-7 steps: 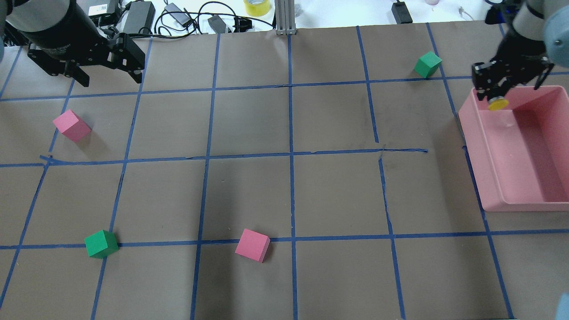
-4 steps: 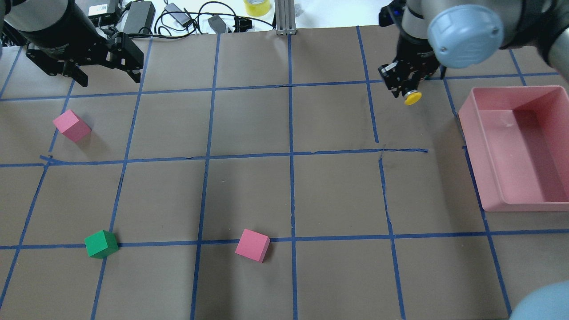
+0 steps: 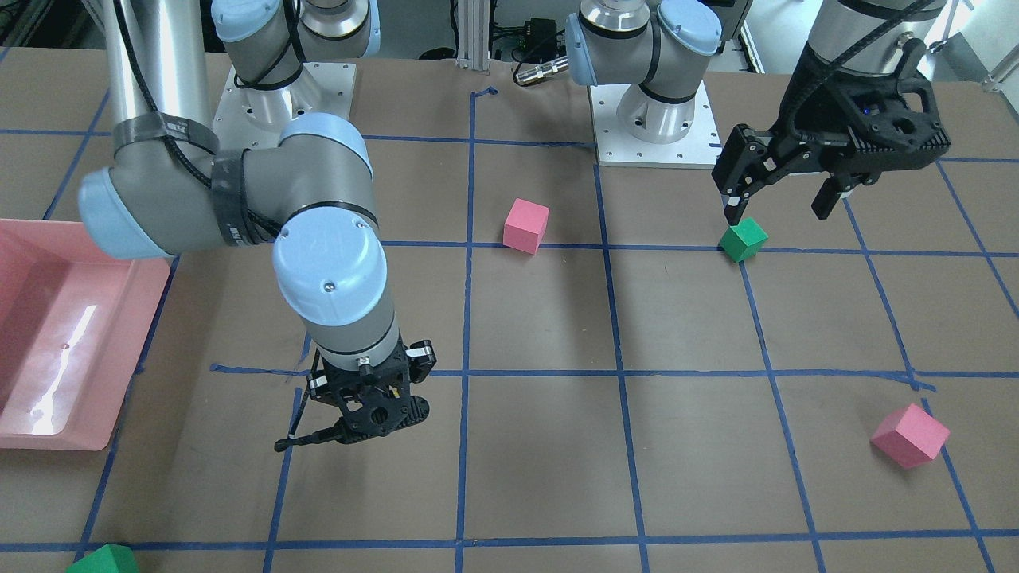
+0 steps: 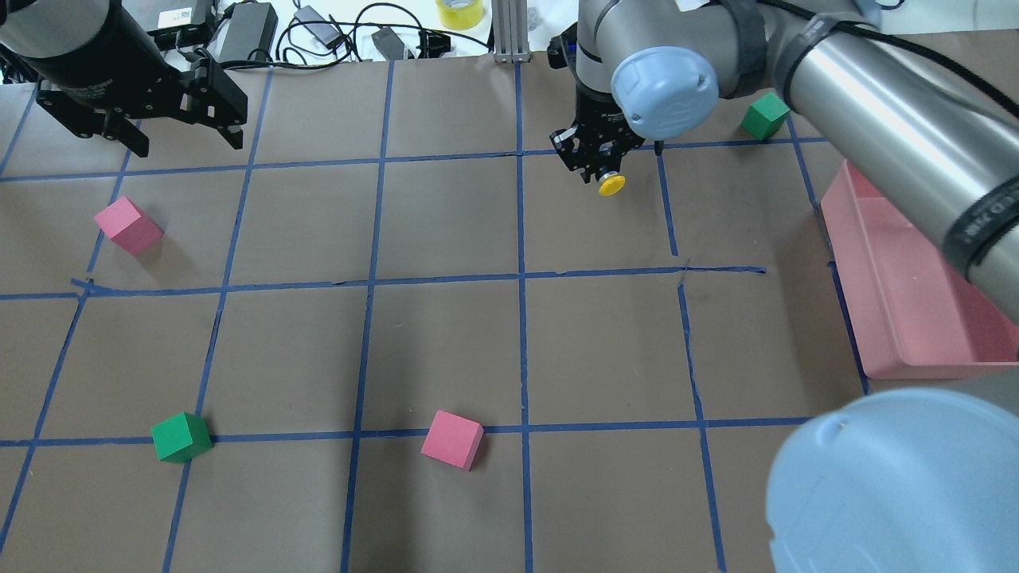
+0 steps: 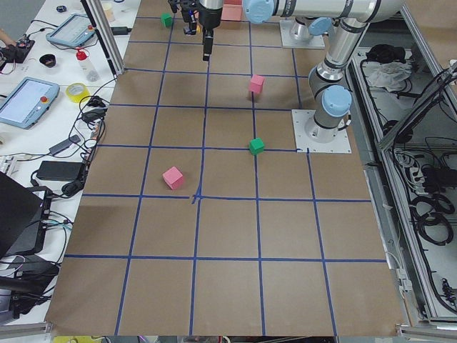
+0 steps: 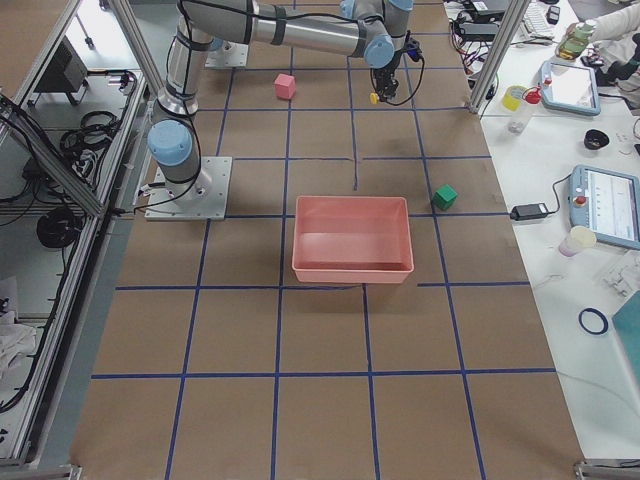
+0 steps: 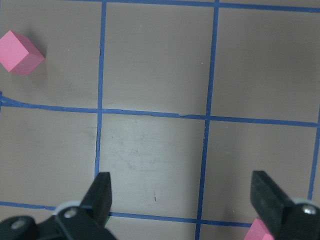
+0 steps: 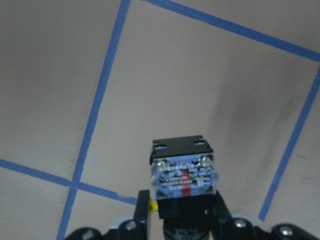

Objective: Align button upright
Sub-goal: 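Carry the switch with the right gripper toward the table center and lower it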

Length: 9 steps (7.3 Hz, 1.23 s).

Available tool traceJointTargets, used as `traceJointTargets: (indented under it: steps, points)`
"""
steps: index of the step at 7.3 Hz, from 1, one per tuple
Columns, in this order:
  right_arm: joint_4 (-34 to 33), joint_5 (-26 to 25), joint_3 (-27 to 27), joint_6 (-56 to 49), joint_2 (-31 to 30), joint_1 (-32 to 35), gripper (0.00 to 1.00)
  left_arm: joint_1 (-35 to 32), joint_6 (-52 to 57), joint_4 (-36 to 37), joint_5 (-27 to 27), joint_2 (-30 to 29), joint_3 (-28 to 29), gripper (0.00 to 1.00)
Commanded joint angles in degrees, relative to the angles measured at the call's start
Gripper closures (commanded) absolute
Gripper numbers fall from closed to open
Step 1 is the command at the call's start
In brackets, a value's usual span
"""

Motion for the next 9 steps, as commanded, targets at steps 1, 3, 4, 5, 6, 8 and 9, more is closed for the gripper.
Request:
traceJointTargets:
  steps: [1, 3, 4, 5, 6, 8, 9]
  points:
    - [-3.52, 0.56, -0.94, 7.13, 4.63, 3.75, 1.0, 0.03, 0.0, 0.0, -0.03, 0.0, 0.0, 0.0]
    - [-4.56, 0.56, -3.22, 13.1, 7.36, 5.86, 1.0, 0.03, 0.0, 0.0, -0.03, 0.0, 0.0, 0.0]
    - [-6.05, 0.65, -3.14, 14.81, 8.68, 6.74, 1.0, 0.03, 0.0, 0.0, -0.03, 0.0, 0.0, 0.0]
    - [-6.24, 0.56, -3.14, 14.57, 9.39, 7.01, 1.0, 0.03, 0.0, 0.0, -0.03, 0.0, -0.09, 0.0]
    - [-7.55, 0.82, -3.14, 15.52, 10.35, 7.19, 1.0, 0.12, 0.0, 0.0, -0.03, 0.0, -0.09, 0.0]
    - [-8.0, 2.31, -3.14, 15.44, 10.98, 7.19, 1.0, 0.12, 0.0, 0.0, -0.03, 0.0, -0.01, 0.0]
    - [-8.0, 2.84, -3.14, 15.53, 10.98, 7.19, 1.0, 0.12, 0.0, 0.0, 0.05, 0.0, -0.09, 0.0]
